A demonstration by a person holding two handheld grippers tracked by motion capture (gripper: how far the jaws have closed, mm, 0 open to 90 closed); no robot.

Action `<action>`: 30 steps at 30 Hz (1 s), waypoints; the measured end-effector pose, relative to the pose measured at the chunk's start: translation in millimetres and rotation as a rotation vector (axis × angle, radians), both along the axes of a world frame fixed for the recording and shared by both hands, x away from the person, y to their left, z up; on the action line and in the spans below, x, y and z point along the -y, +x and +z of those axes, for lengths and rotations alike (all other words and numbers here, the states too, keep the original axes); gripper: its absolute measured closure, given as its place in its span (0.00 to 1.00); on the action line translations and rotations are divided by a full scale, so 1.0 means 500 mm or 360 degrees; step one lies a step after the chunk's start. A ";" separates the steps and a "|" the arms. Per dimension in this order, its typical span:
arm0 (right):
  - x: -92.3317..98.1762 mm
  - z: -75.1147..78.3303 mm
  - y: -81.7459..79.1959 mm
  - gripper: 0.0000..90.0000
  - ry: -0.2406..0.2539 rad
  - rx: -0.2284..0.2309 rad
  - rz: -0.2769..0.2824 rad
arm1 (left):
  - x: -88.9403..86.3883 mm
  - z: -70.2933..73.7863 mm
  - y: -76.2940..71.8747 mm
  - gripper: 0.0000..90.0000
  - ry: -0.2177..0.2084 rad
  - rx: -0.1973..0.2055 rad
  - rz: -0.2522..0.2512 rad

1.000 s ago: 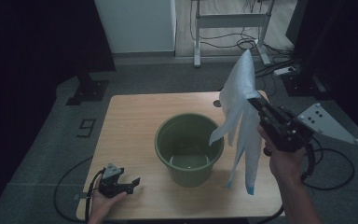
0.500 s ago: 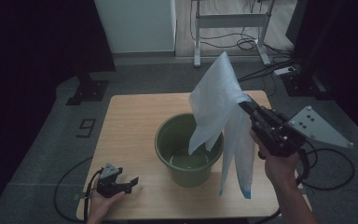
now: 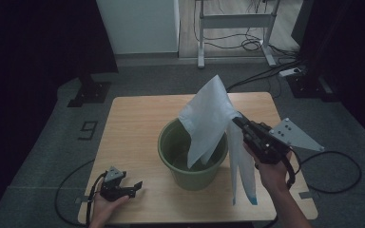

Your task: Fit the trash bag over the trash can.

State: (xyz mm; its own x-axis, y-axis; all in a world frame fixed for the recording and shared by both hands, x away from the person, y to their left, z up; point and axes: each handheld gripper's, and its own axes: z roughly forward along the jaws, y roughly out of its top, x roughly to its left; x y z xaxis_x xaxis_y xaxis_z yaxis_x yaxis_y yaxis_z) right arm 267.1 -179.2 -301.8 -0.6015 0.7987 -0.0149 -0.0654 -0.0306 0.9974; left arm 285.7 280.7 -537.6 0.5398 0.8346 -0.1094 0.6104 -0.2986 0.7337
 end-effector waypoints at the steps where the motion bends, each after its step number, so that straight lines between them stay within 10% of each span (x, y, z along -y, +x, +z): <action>1: -0.003 -0.006 0.002 0.99 -0.0005 -0.0009 0.0007 | 0.000 0.000 0.000 0.16 0.0003 -0.0001 0.0000; 19: 0.027 -0.049 -0.055 0.98 -0.0071 0.0018 0.0056 | -0.003 -0.003 -0.001 0.16 0.0005 -0.0012 0.0002; 30: 0.003 -0.064 -0.026 0.98 -0.0076 -0.0051 0.0082 | -0.002 -0.005 0.000 0.16 0.0014 -0.0017 -0.0003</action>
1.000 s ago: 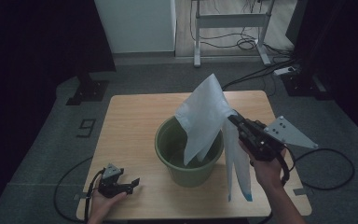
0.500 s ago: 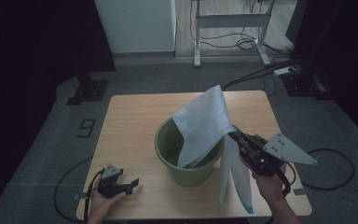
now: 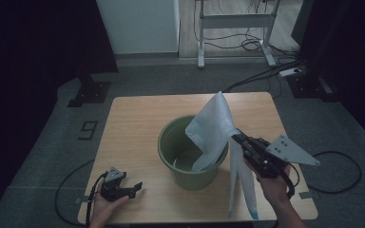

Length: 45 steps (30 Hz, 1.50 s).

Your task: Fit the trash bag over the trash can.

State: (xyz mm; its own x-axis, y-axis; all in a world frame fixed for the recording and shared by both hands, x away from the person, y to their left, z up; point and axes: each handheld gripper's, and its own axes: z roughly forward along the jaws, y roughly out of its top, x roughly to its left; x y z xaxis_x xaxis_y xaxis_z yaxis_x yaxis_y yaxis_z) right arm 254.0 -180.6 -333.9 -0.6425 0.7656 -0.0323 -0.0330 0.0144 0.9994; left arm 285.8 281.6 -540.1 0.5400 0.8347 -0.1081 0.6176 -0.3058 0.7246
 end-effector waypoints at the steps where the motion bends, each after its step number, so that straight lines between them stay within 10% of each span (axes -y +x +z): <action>1: -0.011 -0.002 0.004 0.98 -0.0008 -0.0006 0.0018 | 0.000 0.000 0.000 0.16 -0.0002 0.0001 0.0001; 14: -0.090 -0.098 0.023 0.97 -0.0109 -0.0182 0.0150 | -0.003 0.000 0.000 0.16 -0.0009 0.0002 0.0007; 16: -0.090 -0.111 0.020 0.84 -0.0097 -0.0190 0.0152 | -0.003 0.000 0.000 0.16 -0.0010 0.0004 0.0007; 20: -0.077 -0.110 -0.009 0.54 -0.0014 -0.0095 0.0079 | -0.004 0.001 -0.001 0.16 -0.0011 0.0006 0.0009; 26: -0.054 -0.122 -0.058 0.39 0.0070 -0.0035 0.0009 | -0.002 -0.001 0.000 0.16 -0.0007 0.0000 0.0007; 33: -0.017 -0.192 -0.108 0.29 0.0087 -0.0127 -0.0050 | 0.000 0.001 -0.001 0.16 -0.0014 0.0002 0.0003; 45: -0.032 -0.280 -0.103 0.20 -0.0056 -0.0305 -0.0273 | 0.002 0.000 -0.001 0.16 -0.0017 0.0001 0.0005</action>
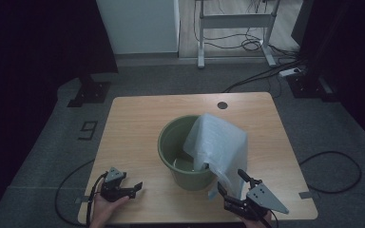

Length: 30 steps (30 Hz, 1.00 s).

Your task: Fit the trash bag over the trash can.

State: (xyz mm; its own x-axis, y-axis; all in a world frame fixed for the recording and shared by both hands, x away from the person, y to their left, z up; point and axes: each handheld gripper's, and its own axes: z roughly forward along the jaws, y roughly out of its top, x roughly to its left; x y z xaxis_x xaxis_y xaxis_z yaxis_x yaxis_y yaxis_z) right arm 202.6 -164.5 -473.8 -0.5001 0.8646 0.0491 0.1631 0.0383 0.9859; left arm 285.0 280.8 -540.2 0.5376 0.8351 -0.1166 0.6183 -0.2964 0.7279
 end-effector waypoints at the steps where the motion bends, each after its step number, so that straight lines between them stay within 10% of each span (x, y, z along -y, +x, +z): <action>1: -0.003 -0.007 0.004 0.20 -0.0002 -0.0030 -0.0013 | 0.000 0.000 0.000 0.16 0.0000 0.0001 0.0000; 6: -0.008 -0.036 0.022 0.27 -0.0034 -0.0126 -0.0082 | -0.001 0.001 0.000 0.16 -0.0023 0.0000 0.0002; 12: 0.014 -0.061 0.034 0.62 -0.0064 -0.0201 -0.0151 | 0.006 0.014 -0.002 0.16 -0.0075 0.0021 0.0006; 20: 0.083 -0.041 0.052 0.93 -0.0075 -0.0130 -0.0389 | 0.016 0.059 -0.014 0.22 -0.0194 0.0127 0.0012; 30: 0.140 0.063 0.082 0.99 0.0028 0.0082 -0.0480 | 0.034 0.139 -0.037 0.24 -0.0327 0.0266 0.0091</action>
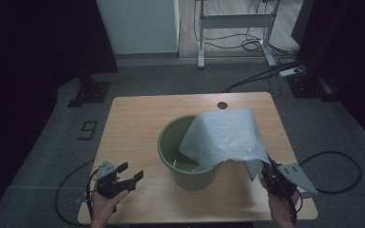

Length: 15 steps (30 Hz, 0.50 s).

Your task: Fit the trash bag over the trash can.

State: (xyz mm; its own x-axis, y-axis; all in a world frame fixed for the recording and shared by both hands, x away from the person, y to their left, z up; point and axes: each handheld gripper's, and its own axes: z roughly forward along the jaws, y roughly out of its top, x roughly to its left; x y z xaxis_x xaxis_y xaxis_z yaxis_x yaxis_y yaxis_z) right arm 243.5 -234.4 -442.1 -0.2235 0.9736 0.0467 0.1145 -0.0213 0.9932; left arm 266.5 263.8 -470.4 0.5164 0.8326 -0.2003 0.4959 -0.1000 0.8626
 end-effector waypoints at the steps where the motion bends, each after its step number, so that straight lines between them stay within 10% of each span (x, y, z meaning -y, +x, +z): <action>1: 0.001 0.011 0.002 0.99 0.0005 0.0024 0.0007 | 0.002 0.010 -0.003 0.24 -0.0012 0.0019 0.0010; 15: -0.066 0.134 0.011 0.99 0.0093 0.0213 0.0249 | 0.080 0.134 -0.044 0.25 -0.0087 0.0214 -0.0067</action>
State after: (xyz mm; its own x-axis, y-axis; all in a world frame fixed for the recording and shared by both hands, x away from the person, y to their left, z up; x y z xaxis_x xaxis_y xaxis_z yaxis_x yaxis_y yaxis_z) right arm 249.0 -201.5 -375.0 -0.3798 0.9230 0.0618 -0.0120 -0.0717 0.9974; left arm 244.6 223.7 -403.5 0.5760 0.7993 -0.1712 0.3719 -0.0697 0.9256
